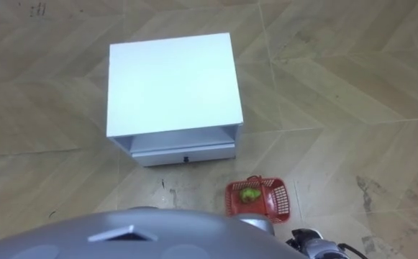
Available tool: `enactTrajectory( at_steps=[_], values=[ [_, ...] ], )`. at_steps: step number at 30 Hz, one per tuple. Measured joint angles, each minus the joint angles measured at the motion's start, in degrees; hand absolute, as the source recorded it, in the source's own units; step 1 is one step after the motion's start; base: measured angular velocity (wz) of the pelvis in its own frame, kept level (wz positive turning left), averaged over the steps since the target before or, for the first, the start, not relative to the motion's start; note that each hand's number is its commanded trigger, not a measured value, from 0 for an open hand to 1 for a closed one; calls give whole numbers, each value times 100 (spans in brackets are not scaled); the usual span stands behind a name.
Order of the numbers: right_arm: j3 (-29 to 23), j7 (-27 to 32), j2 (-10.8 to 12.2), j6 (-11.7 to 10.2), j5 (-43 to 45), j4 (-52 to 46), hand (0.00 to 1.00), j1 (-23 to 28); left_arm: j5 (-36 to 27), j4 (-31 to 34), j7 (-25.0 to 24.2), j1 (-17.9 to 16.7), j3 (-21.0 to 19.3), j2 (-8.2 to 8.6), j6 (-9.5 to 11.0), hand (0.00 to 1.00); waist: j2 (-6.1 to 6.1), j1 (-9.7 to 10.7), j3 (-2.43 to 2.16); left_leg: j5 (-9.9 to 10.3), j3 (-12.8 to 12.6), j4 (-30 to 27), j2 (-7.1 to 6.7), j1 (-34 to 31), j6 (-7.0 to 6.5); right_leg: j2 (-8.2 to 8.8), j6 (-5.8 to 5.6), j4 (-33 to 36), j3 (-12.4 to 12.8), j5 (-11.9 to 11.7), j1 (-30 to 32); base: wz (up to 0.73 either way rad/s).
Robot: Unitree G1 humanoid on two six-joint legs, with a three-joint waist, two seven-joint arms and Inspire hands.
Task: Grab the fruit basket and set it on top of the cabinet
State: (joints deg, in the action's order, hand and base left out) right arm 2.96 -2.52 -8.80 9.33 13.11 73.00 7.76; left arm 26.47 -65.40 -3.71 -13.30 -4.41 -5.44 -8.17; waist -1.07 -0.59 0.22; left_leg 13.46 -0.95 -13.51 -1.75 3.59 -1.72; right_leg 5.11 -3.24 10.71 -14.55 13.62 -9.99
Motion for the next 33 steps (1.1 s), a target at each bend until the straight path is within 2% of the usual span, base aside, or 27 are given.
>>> enactTrajectory(
  at_steps=[13, 16, 17, 18, 21, 23, 24, 25, 27, 28, 29, 30, 31, 32, 33],
  values=[
    [1, 127, 2, 3, -188, 53, 0, -28, 2, -192, 86, 68, -3, -3, 55, 0, -54, -69, 20, 5, -11, -25, -5, -59, -1, 24, 0, 6, -108, 0, 28, 1],
    [11, 166, 2, 11, -260, 35, 0, -23, 2, -188, 80, 74, -1, -3, 67, 0, -54, -126, 19, 16, -5, -93, -9, -183, -19, 44, 0, 22, -143, 0, 111, 4],
    [11, 198, 2, 12, -259, 27, 0, -32, 1, -185, 79, 69, 4, -2, 62, 0, -68, -133, -2, 22, -7, -132, -9, -244, -28, 57, -1, 69, -148, 1, 171, 8],
    [10, 219, 2, 12, -259, 23, 0, -43, 0, -179, 79, 66, 5, -1, 61, 0, -61, -133, -1, 24, -10, -148, -14, -266, -32, 67, -1, 119, -149, 1, 211, 8],
    [-10, 349, -19, 7, -253, -26, 0, -125, -14, -157, 95, 104, 8, -2, 84, 0, 8, -130, 2, 84, -79, -449, -2, -552, -97, 109, -3, 414, -225, 2, 464, 17],
    [-153, 493, -86, 4, -220, -37, 0, -284, -8, -197, 101, 300, 0, -6, 151, 0, 92, -147, 23, 144, -248, -779, 15, -935, -184, 202, -35, 839, -275, 25, 877, 21],
    [-213, 523, -107, 2, -223, -48, 0, -336, -10, -230, 101, 364, -4, -13, 180, 0, 105, -153, 23, 153, -292, -843, 16, -1020, -203, 237, -41, 981, -273, 29, 1007, 9],
    [-258, 597, -157, -13, -295, -100, 0, -454, -10, -297, 102, 492, -3, -41, 248, 0, 126, -171, 55, 146, -400, -943, 22, -1180, -262, 308, -45, 1227, -255, 31, 1254, -6],
    [-322, 678, -206, -116, -504, -409, 0, -503, -14, -372, 96, 616, -41, -125, 345, 0, 105, -281, 61, 159, -578, -1043, 24, -1384, -359, 395, -46, 1371, -175, 28, 1563, -29],
    [-319, 710, -219, -201, -485, -542, 0, -577, -21, -395, 97, 642, -174, -181, 409, 0, 141, -355, 21, 194, -690, -1110, 59, -1597, -431, 384, -97, 1319, -107, -5, 1664, -31],
    [-325, 742, -246, -212, -484, -617, 0, -652, -187, -481, 109, 725, -274, -257, 519, 0, 181, -372, 31, 250, -702, -1346, 120, -1861, -517, 421, -101, 1664, -151, 41, 1856, -10],
    [-352, 751, -262, -218, -509, -656, 0, -638, -284, -529, 113, 781, -265, -312, 565, 0, 161, -362, 38, 275, -720, -1456, 117, -1969, -558, 528, -90, 2105, -162, 121, 1972, 38],
    [-434, 767, -274, -219, -573, -681, 0, -634, -411, -557, 136, 855, -263, -418, 615, 0, 72, -375, 26, 335, -854, -1640, 100, -2130, -631, 725, -104, 3025, -172, 222, 2095, 50],
    [-438, 781, -265, -225, -635, -682, 0, -732, -513, -532, 196, 905, -265, -498, 661, 0, -1, -444, 26, 393, -952, -1858, 77, -2332, -685, 878, -86, 3975, -67, 238, 2135, 39],
    [-440, 788, -260, -244, -710, -681, 0, -822, -577, -530, 226, 918, -266, -523, 681, 0, -44, -473, 19, 420, -993, -1974, 77, -2459, -707, 931, -84, 4339, -5, 234, 2134, 8]
  ],
)
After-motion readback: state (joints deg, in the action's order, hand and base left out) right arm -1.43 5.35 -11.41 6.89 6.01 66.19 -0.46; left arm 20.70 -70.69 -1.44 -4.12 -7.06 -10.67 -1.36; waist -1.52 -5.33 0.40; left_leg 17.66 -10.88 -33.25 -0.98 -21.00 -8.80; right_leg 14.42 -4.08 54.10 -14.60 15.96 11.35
